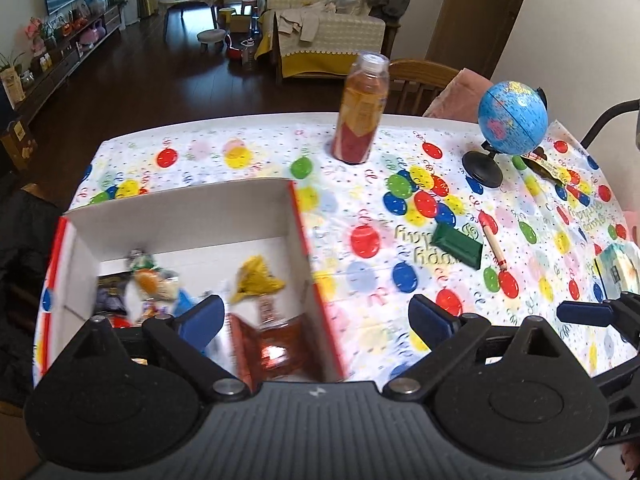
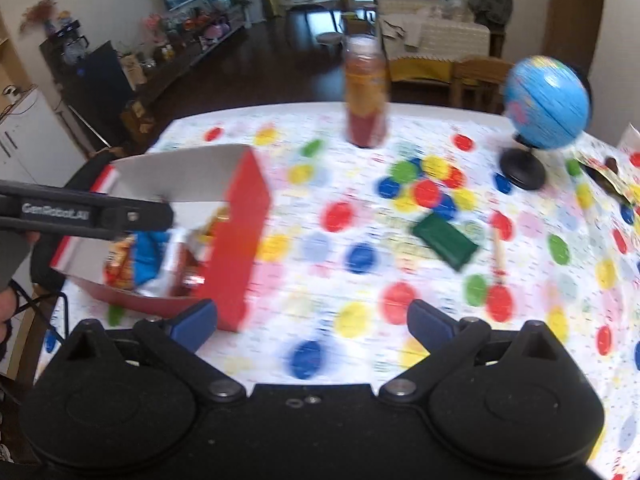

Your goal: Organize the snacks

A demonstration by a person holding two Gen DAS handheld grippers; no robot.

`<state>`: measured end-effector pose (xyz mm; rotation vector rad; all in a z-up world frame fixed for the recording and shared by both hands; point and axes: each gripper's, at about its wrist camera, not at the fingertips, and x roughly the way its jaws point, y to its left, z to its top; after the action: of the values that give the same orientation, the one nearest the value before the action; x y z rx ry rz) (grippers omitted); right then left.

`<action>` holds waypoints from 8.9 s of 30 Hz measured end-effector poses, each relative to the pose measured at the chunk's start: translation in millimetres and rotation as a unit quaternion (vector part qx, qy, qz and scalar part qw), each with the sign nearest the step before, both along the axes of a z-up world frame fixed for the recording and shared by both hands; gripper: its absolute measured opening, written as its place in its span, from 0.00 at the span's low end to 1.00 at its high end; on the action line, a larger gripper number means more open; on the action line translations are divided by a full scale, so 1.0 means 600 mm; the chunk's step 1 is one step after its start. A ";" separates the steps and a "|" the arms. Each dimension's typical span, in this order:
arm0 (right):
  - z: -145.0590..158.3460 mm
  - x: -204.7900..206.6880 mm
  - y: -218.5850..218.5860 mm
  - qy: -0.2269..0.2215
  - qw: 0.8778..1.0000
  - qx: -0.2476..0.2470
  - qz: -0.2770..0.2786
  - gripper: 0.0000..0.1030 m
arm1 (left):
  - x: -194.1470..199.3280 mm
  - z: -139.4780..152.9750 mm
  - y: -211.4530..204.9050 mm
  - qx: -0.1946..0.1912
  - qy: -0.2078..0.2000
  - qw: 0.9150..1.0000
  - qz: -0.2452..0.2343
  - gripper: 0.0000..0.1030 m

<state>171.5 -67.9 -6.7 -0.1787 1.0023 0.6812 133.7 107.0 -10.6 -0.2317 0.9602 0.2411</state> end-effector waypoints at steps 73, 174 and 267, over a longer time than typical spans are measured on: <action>-0.251 0.347 -0.124 0.045 0.996 -0.077 0.005 0.08 | 0.417 -0.272 -0.188 -0.077 0.188 0.975 0.090 0.53; 0.012 -0.054 0.202 0.042 0.995 0.069 0.061 0.08 | -0.126 0.036 0.179 -0.024 0.050 0.995 0.082 0.47; 0.013 -0.252 0.227 -0.118 0.988 0.102 -0.012 1.00 | -0.307 0.002 0.199 0.067 -0.027 0.996 0.059 0.99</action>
<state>20.5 68.2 1.0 -0.0657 0.7016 0.7175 -50.3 226.5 -9.3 -0.1719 0.8739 0.4049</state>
